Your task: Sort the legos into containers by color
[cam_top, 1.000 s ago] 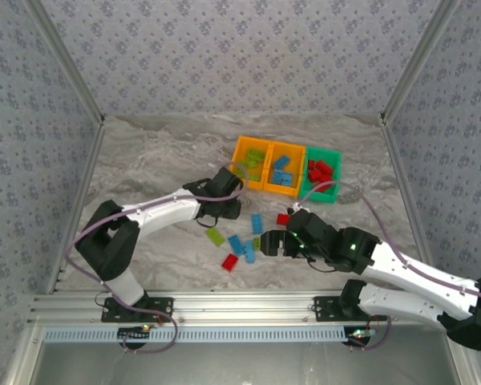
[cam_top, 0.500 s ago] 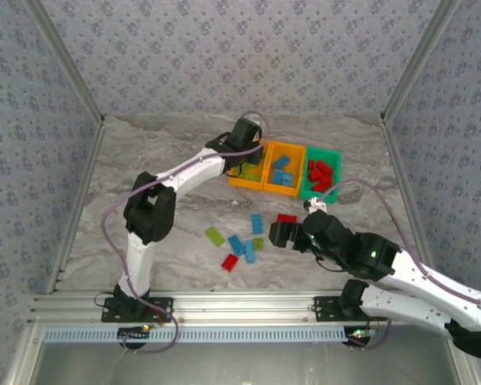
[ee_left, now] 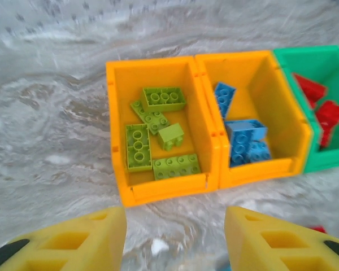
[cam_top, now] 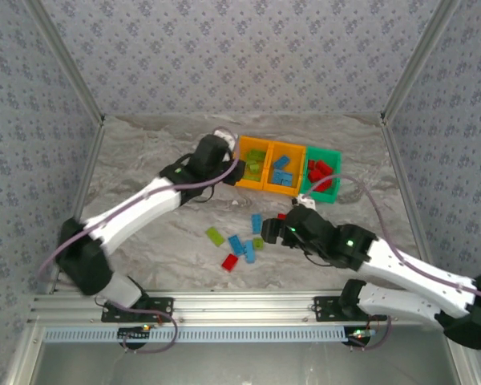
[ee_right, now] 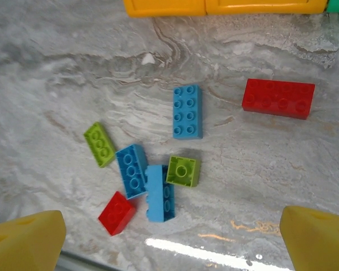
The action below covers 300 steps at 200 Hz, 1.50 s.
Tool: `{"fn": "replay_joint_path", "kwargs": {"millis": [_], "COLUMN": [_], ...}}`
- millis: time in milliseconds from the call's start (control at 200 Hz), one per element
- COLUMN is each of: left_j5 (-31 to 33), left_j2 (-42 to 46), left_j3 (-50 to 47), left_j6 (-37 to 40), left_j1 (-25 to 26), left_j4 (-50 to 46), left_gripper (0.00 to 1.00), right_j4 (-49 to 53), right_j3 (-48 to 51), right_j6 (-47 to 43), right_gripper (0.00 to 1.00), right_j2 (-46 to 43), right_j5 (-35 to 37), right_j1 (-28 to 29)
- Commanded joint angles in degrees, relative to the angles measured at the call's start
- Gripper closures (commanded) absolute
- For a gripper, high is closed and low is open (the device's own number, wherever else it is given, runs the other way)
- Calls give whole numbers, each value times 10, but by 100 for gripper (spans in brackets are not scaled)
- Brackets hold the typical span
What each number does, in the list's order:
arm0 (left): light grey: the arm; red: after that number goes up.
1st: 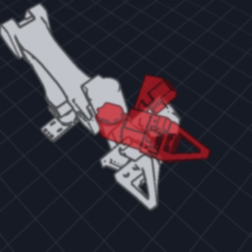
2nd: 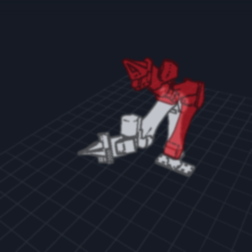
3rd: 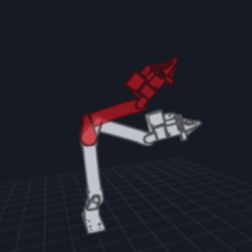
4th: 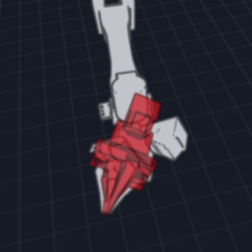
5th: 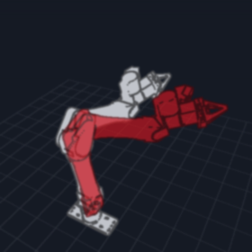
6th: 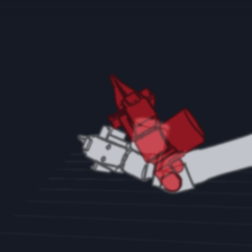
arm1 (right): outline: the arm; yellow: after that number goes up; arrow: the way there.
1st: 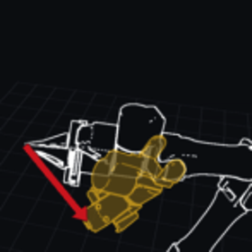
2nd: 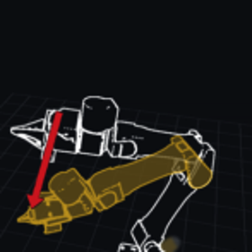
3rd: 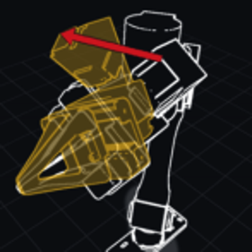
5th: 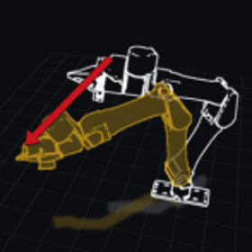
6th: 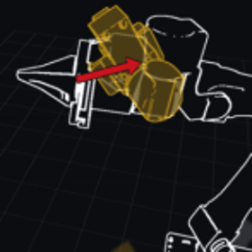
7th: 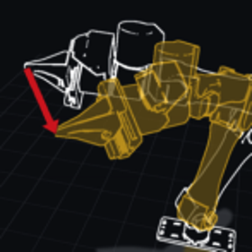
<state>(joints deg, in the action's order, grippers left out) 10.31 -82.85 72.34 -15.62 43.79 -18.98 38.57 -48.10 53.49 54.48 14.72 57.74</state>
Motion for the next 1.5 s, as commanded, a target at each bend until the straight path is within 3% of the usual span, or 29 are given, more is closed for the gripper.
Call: {"fn": "replay_joint_path", "kwargs": {"millis": [0,190,310,515,605,760,1004,1169,1274,1374,1494], "left_j5": [12,-87,-107,-165,-186,-180,-203,-205,-205,-210,-248], "left_j2": [130,327,414,463,457,444,454,461,461,458,455], "left_j3": [-61,-158,-209,-250,-260,-261,-281,-290,-295,-299,-294], "left_j6": [67,213,269,278,292,325,335,338,340,342,329], "left_j1": [29,53,55,56,55,55,55,55,51,40,27], "left_j4": [-32,-164,-216,-217,-213,-221,-184,-174,-173,-170,-160], "left_gripper": [48,40,37,26,23,20,9,7,6,5,4], "right_j4": [-38,-38,-38,-54,-56,-57,-45,-14,-14,-15,-1], "right_j3": [-53,-130,-172,-197,-219,-209,-163,-163,-181,-242,-337], "right_j6": [-67,-140,-157,-165,-161,-146,-136,-150,-195,-251,-306], "right_gripper": [0,0,5,18,33,58,81,82,81,79,79], "right_j2": [97,288,391,495,529,529,426,322,279,299,390], "right_j5": [-30,-60,-75,-77,-84,-61,-18,36,51,13,6], "right_j1": [-19,-60,-82,-92,-89,-79,-67,-72,-117,-197,-271]}}
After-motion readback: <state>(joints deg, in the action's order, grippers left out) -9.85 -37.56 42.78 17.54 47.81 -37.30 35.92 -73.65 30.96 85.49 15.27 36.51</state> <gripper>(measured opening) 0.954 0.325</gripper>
